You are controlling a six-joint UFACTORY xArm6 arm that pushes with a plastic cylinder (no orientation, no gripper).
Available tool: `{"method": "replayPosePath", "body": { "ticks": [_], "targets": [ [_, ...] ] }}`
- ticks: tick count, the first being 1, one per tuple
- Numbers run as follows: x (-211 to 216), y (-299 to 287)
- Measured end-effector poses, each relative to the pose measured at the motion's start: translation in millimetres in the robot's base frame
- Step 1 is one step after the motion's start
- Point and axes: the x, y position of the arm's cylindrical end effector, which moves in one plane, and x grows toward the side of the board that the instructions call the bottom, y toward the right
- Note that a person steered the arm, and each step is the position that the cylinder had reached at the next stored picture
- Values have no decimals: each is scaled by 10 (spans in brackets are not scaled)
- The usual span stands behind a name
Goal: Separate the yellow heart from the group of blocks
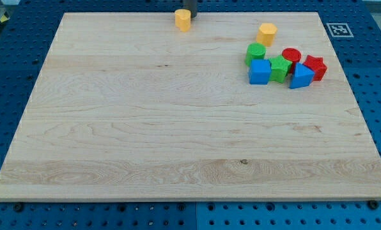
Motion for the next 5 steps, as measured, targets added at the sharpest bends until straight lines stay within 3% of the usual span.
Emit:
{"method": "replayPosePath", "body": {
  "ticks": [2,4,5],
  "targets": [
    [0,67],
    [-1,500],
    [160,454]
  ]
}}
